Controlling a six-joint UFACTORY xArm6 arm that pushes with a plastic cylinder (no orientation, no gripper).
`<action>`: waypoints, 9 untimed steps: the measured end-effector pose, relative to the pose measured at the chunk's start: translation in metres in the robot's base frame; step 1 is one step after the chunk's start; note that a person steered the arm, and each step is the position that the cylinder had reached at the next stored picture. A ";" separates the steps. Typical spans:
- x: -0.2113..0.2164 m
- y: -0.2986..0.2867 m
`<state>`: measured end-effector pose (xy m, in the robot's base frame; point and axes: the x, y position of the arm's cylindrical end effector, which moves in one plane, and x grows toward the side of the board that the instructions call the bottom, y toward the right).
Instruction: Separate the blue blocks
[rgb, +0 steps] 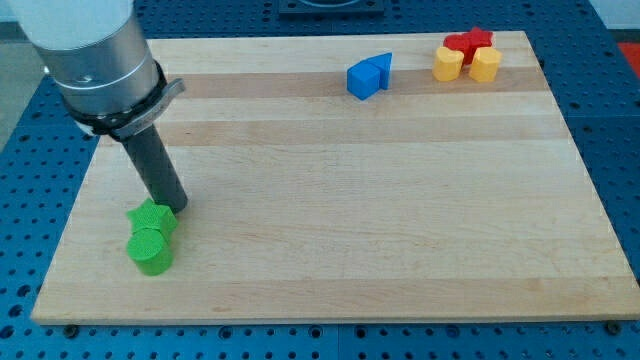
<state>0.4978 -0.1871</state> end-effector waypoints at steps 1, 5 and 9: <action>0.000 0.000; -0.101 0.002; -0.240 0.176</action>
<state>0.2583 -0.0114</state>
